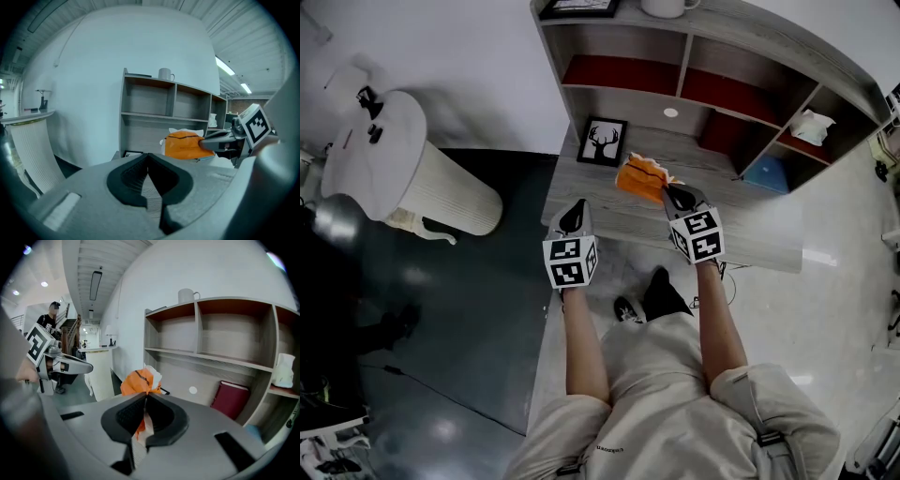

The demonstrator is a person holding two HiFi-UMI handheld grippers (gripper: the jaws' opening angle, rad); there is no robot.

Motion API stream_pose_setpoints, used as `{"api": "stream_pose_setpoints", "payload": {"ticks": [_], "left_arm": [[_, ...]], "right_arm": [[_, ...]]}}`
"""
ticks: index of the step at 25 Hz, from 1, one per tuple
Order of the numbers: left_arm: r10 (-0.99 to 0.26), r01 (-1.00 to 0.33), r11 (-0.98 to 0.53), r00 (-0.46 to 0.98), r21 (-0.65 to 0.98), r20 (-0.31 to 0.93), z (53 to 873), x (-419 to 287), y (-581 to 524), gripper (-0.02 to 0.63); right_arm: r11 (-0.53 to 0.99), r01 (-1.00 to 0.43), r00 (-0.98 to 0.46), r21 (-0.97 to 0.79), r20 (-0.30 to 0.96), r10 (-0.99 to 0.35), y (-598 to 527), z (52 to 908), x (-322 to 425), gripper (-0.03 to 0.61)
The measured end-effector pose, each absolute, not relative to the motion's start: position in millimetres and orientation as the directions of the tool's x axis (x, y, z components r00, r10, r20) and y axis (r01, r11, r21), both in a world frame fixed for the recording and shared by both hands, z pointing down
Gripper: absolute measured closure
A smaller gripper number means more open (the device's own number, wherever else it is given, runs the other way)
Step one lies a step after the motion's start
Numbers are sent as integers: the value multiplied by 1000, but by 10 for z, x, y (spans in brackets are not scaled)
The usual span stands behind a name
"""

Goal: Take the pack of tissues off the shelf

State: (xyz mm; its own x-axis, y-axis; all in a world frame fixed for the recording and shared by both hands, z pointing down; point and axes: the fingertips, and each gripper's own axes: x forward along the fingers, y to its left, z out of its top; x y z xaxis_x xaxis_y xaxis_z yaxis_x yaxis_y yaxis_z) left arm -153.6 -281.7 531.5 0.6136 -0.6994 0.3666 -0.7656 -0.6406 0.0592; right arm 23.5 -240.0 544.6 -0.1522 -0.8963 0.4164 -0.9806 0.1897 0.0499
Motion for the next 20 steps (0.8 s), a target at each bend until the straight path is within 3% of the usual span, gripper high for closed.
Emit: {"api": "stream_pose_setpoints", "payload": {"ticks": [20], "left_arm": [[-687,-751,-657,634,69,354,5272,-1534,-2751,604]], "right_arm": [[171,-984,-136,50,411,-901,-2315,5433,162,558]]}}
